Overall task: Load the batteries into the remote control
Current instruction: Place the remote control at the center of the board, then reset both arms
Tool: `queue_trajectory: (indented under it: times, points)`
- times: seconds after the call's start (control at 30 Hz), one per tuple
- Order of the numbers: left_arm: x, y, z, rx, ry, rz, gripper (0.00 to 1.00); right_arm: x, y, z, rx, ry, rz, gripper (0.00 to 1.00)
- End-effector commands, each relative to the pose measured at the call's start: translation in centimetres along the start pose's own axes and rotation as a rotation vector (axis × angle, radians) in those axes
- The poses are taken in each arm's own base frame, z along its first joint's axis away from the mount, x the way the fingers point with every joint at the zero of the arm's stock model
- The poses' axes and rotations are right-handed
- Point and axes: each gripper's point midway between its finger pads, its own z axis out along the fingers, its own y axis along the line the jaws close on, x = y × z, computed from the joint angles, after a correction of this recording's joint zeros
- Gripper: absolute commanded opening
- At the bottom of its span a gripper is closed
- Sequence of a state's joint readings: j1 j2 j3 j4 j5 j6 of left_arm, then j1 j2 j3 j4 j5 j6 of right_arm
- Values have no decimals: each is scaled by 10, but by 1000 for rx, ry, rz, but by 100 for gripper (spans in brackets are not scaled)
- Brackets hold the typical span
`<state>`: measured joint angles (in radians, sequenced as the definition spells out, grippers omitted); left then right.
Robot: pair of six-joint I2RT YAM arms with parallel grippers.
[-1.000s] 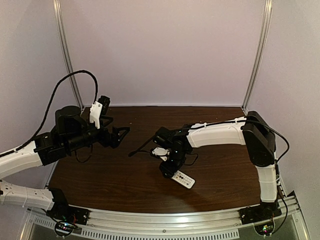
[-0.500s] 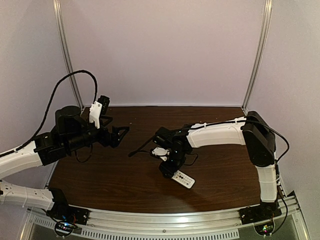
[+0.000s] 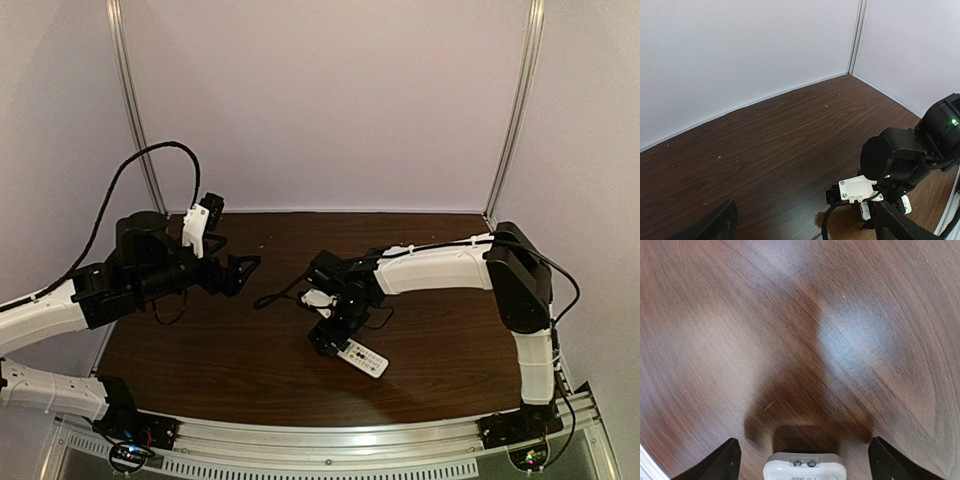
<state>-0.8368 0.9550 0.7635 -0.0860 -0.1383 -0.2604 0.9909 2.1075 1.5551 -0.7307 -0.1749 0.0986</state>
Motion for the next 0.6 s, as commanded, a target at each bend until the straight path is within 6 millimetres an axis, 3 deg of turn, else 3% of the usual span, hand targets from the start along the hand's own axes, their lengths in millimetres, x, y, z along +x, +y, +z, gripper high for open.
queue_trajectory:
  times: [0.0,0.17,0.27,0.43,0.57]
  points:
    - [-12,-1,5,-6,13,6,97,-33,-3,-47,-7,-152,37,95]
    - [-30,-4,11,-2,23,-15,97,-52,-30,-102,0,-315,107,100]
    - [-33,7,21,-13,65,-66,98,-54,-55,-131,10,-405,168,100]
    - [-28,21,40,67,125,-159,97,-33,-105,-168,-1,-540,315,100]
    - [-2,29,63,41,224,-189,97,-8,-133,-188,-1,-648,430,100]
